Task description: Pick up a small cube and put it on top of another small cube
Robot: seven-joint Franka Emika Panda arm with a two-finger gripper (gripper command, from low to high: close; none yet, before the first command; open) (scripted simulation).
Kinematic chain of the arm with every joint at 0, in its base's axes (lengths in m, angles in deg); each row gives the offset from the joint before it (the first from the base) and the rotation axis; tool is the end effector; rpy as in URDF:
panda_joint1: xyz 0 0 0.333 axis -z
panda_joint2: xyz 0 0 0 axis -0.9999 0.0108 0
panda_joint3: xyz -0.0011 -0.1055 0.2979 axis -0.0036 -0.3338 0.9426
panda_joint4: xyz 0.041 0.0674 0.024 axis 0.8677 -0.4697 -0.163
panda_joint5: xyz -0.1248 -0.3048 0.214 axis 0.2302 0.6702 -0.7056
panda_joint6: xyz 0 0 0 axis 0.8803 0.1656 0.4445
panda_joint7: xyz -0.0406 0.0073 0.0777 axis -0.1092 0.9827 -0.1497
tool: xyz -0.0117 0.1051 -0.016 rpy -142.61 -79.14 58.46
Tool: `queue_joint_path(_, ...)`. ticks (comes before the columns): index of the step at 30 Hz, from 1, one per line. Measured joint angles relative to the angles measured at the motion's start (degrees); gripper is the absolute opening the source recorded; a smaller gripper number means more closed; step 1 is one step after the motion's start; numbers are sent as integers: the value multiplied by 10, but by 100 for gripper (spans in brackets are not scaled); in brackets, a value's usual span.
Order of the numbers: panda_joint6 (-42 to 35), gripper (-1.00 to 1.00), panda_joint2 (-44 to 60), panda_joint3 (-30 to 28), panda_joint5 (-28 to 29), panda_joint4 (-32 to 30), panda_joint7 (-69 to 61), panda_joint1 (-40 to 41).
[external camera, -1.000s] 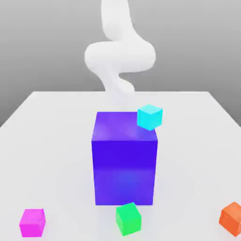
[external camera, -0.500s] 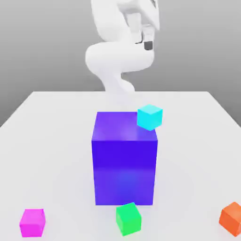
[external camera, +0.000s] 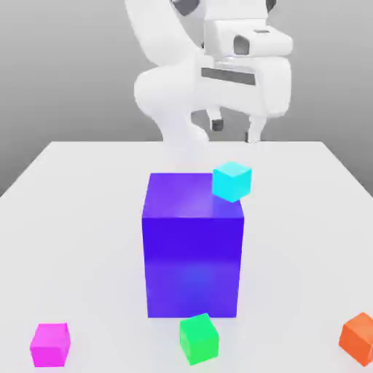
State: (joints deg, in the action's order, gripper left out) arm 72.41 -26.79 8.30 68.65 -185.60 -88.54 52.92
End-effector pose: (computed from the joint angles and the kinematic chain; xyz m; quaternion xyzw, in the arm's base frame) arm 0.3060 0.0763 0.4239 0.7460 0.6658 0.0126 0.0045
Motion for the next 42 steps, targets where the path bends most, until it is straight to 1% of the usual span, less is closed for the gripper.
queue_joint_path(2, 18, 0, 11, -11, 9, -19, -26, -8)
queue_joint_path(5, 83, 0, 43, -29, 24, -55, -33, -8)
queue_joint_path(6, 105, -100, 54, -34, 29, -67, -33, -6)
queue_joint_path(13, 108, -100, 56, -37, 32, -69, -32, -7)
queue_joint_path(18, 10, -100, 9, -12, 8, -16, -30, -13)
queue_joint_path(19, 14, -100, 19, -8, 3, -10, -13, -13)
queue_joint_path(31, 186, -100, 230, 35, -67, 24, 270, -8)
queue_joint_path(42, 352, -100, 430, 67, -146, 54, 528, -18)
